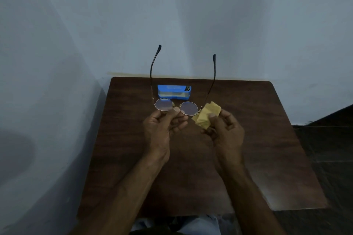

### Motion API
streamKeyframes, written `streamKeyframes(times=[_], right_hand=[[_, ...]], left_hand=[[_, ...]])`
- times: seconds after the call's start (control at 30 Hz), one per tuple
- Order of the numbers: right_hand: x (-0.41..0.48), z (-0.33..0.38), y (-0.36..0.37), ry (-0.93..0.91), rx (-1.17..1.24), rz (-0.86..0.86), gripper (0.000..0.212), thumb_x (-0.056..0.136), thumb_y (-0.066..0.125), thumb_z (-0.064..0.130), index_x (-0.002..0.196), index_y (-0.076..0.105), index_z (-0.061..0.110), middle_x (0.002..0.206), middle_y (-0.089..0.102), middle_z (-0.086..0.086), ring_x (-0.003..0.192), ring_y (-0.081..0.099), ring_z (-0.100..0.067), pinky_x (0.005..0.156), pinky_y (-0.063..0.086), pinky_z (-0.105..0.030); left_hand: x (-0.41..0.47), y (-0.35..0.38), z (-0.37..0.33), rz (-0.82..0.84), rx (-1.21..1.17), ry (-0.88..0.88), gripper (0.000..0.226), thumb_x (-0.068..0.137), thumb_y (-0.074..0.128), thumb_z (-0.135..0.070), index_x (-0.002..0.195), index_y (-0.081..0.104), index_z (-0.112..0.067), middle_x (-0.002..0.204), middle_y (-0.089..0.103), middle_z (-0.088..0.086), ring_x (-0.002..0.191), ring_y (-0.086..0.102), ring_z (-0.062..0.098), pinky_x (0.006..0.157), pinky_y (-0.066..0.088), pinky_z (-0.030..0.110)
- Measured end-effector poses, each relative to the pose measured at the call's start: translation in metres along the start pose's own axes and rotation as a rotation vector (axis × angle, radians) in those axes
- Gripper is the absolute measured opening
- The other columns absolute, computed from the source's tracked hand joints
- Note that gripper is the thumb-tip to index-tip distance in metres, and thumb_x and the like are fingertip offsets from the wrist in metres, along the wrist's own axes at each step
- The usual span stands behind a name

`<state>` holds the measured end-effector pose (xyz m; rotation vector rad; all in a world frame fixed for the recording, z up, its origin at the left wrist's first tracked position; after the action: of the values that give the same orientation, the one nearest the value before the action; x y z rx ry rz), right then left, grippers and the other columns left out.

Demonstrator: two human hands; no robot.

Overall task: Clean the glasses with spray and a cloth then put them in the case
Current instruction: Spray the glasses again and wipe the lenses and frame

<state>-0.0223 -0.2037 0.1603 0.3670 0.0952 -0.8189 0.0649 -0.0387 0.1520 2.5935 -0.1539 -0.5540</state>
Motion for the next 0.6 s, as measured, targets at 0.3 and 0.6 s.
streamKeyframes(times=[0.3,0.6], right_hand=[[0.0,0.041,0.015,-0.184,-0.269,0.178,0.02,0.1,0.069,0.009,0.117,0.076,0.016,0.105,0.08,-0.005,0.086,0.074,-0.019,0.067,0.061,-0.027],[0.008,0.018,0.019,-0.061,-0.163,0.275,0.034,0.088,0.076,0.001,0.121,0.076,0.007,0.114,0.078,-0.015,0.089,0.065,-0.026,0.071,0.055,-0.033]], left_hand=[[-0.001,0.002,-0.006,-0.032,0.129,0.082,0.014,0.095,0.073,-0.005,0.107,0.075,0.002,0.09,0.08,0.016,0.082,0.08,0.025,0.071,0.064,0.031],[0.0,0.005,-0.007,-0.044,0.169,0.093,0.012,0.095,0.073,-0.006,0.105,0.075,0.001,0.086,0.08,0.014,0.08,0.081,0.024,0.07,0.064,0.03]])
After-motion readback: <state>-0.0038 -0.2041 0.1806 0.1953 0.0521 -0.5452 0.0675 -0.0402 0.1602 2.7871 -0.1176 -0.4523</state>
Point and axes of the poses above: each hand's wrist, its own x-axis towards the middle knuckle, its own y-axis out of the palm, z = x × y, the point moved 7 cm from there along x, towards the middle knuckle
